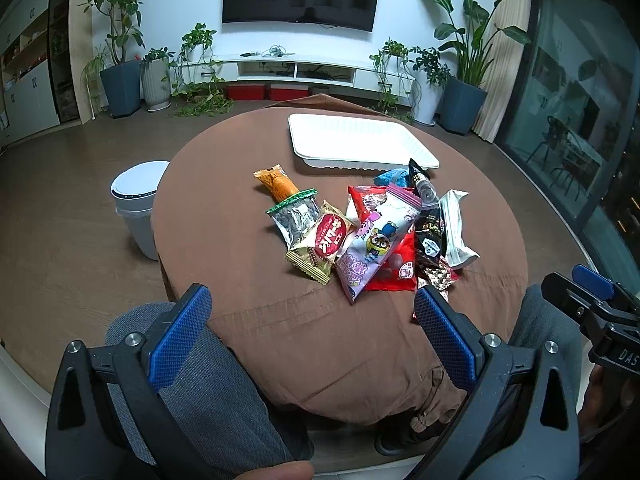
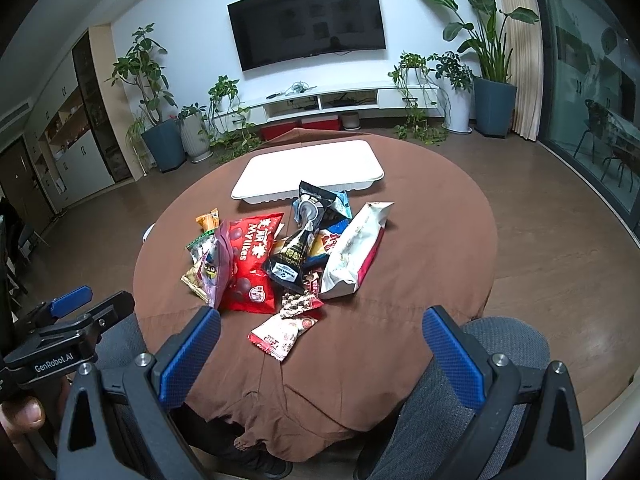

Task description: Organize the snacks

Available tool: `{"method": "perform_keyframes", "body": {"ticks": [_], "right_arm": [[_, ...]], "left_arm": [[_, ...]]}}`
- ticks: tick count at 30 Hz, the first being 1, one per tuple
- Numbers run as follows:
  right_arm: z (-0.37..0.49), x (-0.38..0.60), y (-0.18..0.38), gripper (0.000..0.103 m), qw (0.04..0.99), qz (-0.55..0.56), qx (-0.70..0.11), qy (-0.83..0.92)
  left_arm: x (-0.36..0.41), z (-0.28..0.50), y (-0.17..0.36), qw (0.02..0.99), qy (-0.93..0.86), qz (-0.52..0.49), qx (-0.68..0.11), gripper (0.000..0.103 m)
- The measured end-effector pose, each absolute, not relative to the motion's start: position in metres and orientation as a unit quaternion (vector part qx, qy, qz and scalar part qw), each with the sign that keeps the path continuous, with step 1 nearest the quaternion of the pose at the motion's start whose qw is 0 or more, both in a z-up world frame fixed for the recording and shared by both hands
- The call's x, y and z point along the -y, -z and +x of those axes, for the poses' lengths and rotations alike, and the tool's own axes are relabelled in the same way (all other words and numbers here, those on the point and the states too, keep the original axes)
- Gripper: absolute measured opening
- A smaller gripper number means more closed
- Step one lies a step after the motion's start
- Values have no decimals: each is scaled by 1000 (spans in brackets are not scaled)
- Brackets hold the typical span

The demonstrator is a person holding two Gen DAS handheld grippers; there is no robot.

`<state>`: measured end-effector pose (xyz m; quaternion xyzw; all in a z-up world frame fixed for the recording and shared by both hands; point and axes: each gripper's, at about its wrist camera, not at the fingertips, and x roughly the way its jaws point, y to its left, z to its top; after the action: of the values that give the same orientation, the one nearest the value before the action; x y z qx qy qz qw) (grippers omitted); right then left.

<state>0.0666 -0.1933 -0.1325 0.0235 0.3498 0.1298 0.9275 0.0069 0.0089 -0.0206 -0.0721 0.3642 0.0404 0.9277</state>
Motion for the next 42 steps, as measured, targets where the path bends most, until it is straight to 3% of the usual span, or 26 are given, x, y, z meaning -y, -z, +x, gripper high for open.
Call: {"method": "perform_keyframes", "body": {"ticks": [42], "right_arm": [[66, 193, 134, 103, 926, 24, -354, -130]], "left_arm": [[-9, 7, 20, 927, -41, -72, -365, 103]]}}
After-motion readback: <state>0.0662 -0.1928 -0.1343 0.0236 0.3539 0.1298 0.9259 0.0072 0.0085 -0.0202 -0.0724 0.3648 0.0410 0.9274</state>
